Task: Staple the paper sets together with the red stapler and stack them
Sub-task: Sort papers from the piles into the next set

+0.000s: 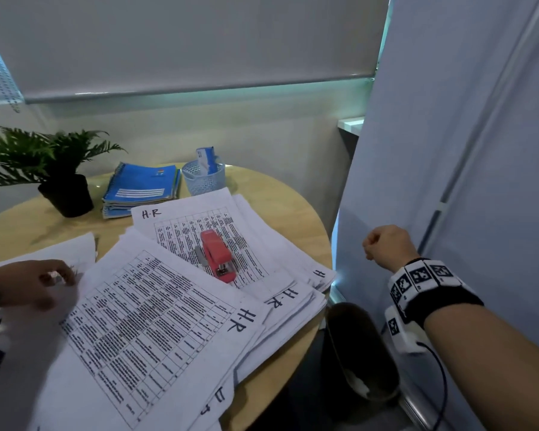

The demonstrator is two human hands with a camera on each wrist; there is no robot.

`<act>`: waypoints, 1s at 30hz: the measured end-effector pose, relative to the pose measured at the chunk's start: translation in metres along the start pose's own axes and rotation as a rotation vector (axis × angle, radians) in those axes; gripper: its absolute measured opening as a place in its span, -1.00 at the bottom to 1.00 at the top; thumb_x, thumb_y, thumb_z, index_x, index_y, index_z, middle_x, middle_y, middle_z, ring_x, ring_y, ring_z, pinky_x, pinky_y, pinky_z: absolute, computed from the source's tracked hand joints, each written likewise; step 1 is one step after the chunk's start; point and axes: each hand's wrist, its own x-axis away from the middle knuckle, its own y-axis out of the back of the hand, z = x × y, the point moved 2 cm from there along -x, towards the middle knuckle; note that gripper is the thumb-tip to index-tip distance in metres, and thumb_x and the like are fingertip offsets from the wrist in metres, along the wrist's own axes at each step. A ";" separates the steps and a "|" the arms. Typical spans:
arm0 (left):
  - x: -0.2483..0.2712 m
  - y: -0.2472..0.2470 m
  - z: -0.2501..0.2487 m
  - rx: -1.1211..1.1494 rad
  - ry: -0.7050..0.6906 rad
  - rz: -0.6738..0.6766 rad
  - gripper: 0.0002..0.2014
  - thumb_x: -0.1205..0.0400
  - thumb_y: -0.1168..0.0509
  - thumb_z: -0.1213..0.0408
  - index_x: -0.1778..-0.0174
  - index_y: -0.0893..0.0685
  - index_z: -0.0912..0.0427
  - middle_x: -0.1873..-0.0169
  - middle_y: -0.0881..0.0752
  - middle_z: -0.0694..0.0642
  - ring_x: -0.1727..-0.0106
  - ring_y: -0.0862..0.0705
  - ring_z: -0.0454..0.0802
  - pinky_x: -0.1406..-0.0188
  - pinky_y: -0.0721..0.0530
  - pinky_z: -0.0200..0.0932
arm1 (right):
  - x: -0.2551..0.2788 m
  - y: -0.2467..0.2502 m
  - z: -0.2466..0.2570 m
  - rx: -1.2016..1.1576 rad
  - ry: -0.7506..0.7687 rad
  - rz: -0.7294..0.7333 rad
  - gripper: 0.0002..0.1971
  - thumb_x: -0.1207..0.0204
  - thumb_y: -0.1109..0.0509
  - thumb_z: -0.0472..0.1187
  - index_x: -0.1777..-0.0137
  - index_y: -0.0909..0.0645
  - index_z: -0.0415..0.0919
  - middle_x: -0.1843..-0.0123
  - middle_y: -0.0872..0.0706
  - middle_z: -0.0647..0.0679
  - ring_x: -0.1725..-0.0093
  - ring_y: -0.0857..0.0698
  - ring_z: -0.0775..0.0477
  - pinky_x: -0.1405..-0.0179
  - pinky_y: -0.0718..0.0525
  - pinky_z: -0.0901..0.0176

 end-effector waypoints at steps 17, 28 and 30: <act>0.031 0.004 -0.034 -0.051 0.020 -0.015 -0.54 -0.23 -0.47 0.58 0.00 -0.71 0.11 0.28 -0.72 0.19 0.22 -0.67 0.14 0.07 -0.64 0.06 | -0.017 0.020 0.009 0.089 0.024 0.011 -0.84 -0.50 -0.36 -0.40 0.08 -0.78 -0.27 -0.03 -0.79 -0.18 -0.09 -0.71 -0.18 -0.12 -0.59 0.17; 0.065 0.002 -0.068 -0.334 -0.037 0.052 -0.48 -0.50 -0.42 0.06 -0.37 -0.45 -0.08 -0.21 -0.51 0.02 -0.14 -0.51 -0.06 -0.08 -0.46 -0.30 | 0.020 -0.011 0.207 0.113 0.328 0.452 -0.82 -0.53 -0.42 -0.12 -0.01 -0.70 -0.22 0.11 -0.79 -0.08 0.17 -0.79 -0.02 0.04 -0.70 0.12; 0.068 0.003 -0.070 -0.354 -0.090 0.055 -0.41 -0.50 -0.42 0.07 -0.45 -0.40 -0.11 -0.29 -0.50 0.05 -0.27 -0.51 -0.02 -0.23 -0.46 -0.24 | 0.033 -0.035 0.231 0.200 0.320 0.610 -0.68 -0.53 -0.43 0.03 -0.09 -0.65 -0.22 0.07 -0.77 -0.06 0.12 -0.81 -0.03 -0.05 -0.73 0.04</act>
